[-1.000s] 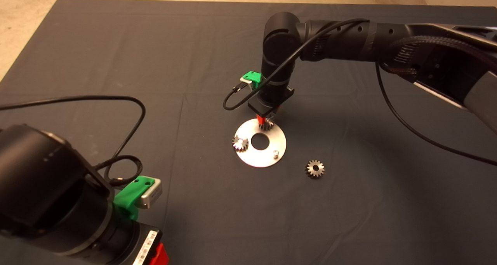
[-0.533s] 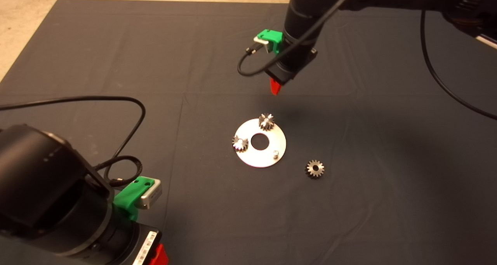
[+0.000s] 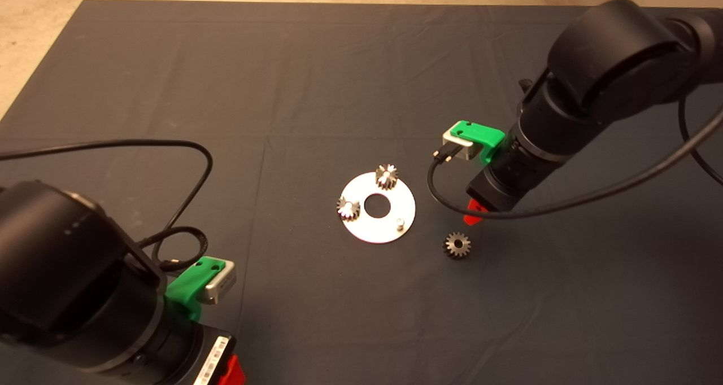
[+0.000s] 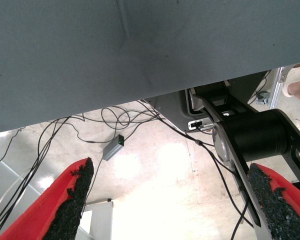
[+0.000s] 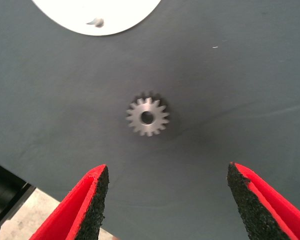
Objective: Install three planetary gears onto the carrier pins
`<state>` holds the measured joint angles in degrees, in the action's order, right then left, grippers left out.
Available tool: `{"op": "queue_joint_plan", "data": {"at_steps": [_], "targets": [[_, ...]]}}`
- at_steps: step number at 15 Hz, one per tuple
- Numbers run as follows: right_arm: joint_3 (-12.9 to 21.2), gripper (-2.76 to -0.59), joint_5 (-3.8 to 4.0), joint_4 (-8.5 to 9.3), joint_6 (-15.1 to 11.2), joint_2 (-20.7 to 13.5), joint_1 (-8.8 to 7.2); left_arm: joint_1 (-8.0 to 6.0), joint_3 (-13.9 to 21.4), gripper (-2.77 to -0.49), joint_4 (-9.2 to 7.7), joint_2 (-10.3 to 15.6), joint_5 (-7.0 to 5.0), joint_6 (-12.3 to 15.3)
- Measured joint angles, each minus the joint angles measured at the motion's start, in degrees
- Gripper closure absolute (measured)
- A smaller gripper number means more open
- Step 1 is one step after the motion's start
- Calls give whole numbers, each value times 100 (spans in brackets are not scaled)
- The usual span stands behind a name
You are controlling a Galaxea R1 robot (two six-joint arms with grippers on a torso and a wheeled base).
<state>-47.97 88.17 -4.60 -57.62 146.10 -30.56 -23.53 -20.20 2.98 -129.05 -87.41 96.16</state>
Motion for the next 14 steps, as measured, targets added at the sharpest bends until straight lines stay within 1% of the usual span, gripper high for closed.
{"op": "queue_joint_plan", "data": {"at_steps": [2, 3, 6, 7, 8, 9, 12, 14], "targets": [[193, -174, -64, 2, -15, -54, 46, 2, 0, -219, -7, 5, -7, 0], [269, -174, -69, 2, -42, -106, 83, 0, 2, -219, -15, 0, -5, 0], [396, -174, -25, 5, -105, -213, 310, 0, 9, -219, -24, 0, -2, 0], [432, -174, -30, 6, -144, -210, 443, 0, 9, -219, -33, 0, -4, 0], [445, -174, -47, 4, -161, -197, 541, 1, 9, -219, -39, 0, -5, 0], [456, -174, -47, 0, -169, -197, 610, 0, 9, -219, -42, 3, -5, 0], [451, -174, -38, -37, -183, -199, 711, 0, 9, -219, -42, 0, -2, 0], [434, -174, -49, -91, -183, -197, 784, 0, 11, -219, -43, 4, -5, 0]]}}
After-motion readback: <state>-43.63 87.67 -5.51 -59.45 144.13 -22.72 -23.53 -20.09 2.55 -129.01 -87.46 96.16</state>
